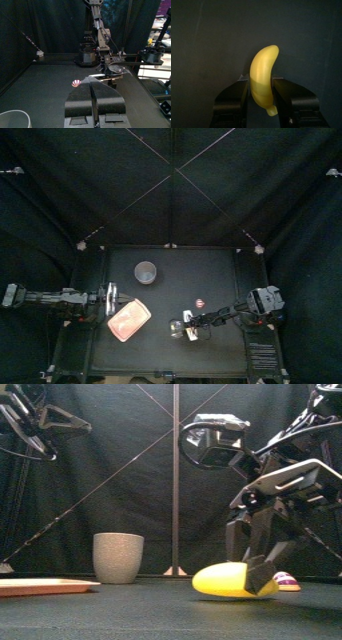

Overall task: Pick the banana then place it on the pink plate
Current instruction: Place banana on the pink plate

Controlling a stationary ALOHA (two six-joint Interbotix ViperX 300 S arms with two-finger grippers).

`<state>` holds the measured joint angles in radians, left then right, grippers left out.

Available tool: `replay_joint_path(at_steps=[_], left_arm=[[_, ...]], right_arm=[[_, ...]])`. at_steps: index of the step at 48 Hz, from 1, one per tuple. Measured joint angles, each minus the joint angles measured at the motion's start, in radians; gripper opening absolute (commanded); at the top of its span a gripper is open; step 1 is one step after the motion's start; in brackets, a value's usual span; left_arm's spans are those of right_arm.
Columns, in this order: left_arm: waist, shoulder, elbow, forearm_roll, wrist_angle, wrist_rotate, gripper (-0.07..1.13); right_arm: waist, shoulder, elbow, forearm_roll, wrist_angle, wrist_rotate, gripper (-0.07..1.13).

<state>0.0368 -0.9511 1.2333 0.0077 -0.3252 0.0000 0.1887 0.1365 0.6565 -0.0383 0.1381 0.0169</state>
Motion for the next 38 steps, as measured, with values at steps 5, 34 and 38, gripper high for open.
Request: replay_joint_path(at_steps=[5,34,38], left_arm=[[0.0,0.0,0.0,0.0,0.0,-0.002,0.02],[0.006,0.0,0.002,0.0,0.0,0.003,0.02],[0.008,0.0,0.002,0.002,0.0,0.003,0.02]], right_arm=[[-0.011,0.012,-0.067,-0.008,-0.018,-0.005,0.57],[-0.143,0.42,-0.73,0.118,-0.046,0.008,0.58],[-0.14,0.462,-0.785,0.118,-0.025,0.009,0.59]])
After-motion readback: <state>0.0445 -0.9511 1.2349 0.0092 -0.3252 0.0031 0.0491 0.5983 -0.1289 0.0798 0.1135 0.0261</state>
